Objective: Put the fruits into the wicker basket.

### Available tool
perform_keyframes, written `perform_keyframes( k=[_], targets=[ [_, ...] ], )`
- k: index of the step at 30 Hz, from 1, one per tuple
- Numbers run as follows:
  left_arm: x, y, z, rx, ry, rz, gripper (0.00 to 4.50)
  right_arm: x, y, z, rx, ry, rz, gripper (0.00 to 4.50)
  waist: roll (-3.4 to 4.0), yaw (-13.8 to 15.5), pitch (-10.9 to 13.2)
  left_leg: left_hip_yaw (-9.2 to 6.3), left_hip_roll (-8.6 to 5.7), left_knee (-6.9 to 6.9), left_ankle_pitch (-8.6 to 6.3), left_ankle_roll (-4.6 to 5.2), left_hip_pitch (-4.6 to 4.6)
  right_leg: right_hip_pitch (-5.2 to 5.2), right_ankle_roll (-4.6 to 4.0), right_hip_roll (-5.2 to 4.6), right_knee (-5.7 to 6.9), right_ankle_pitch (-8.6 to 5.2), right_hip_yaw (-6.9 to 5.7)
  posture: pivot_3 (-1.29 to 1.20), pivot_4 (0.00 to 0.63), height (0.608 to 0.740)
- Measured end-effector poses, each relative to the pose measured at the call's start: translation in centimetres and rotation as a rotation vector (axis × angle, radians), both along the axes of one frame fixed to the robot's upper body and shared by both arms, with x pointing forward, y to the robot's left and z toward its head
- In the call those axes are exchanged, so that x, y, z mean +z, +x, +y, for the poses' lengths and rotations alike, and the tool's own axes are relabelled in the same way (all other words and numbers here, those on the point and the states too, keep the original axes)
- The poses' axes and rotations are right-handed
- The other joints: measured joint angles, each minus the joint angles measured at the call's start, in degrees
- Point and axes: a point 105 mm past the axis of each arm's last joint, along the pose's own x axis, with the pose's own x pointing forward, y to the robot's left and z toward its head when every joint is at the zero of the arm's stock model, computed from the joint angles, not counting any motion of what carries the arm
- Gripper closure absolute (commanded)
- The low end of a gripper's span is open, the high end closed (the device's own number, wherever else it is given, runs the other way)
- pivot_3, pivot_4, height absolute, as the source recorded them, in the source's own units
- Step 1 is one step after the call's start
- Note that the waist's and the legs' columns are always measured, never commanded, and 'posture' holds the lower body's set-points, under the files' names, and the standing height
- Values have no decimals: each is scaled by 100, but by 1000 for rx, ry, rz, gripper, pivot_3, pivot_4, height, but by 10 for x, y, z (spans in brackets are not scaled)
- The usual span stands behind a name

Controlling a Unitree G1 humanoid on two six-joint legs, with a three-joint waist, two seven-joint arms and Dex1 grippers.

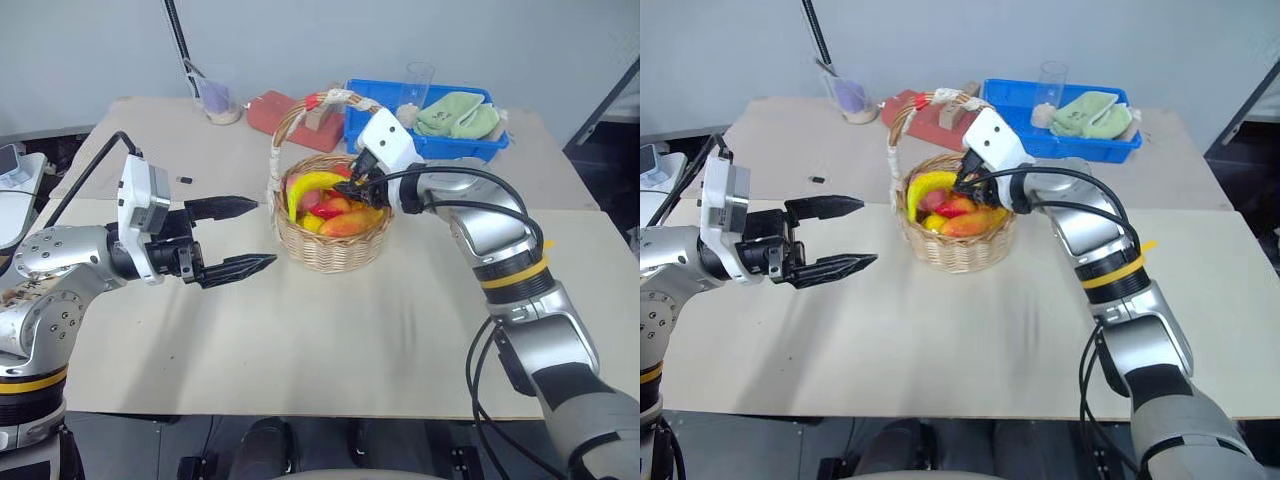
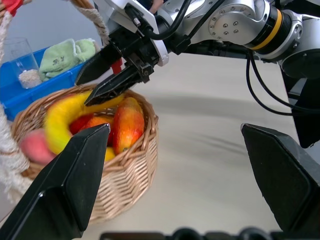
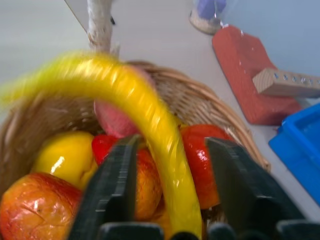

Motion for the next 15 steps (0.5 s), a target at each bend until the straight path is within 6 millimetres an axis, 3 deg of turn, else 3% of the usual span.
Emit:
perform_keyframes(
  k=[2,3,10,15],
  targets=[
    [0,0,0,0,-2,0,0,3,-3,2,15,4,-4,139,1,3,0,-4,1,-1,0,0,-2,-4,-1,0,3,-1,0,0,150,726],
    [1,0,0,0,-3,-1,0,6,-7,3,26,10,-8,26,1,6,0,-8,3,-1,0,0,-3,-6,-2,0,4,-1,0,0,150,726],
    [4,5,-1,-3,-23,-8,0,30,-47,5,117,114,-9,26,1,40,0,-14,2,3,-1,1,-5,3,-1,-8,1,-1,-6,0,150,726],
    [4,6,-7,-23,-32,-12,0,22,-69,-16,116,150,66,26,1,57,0,-14,-2,2,-1,3,-4,10,-1,-9,-6,-1,-19,0,150,726]
  ],
)
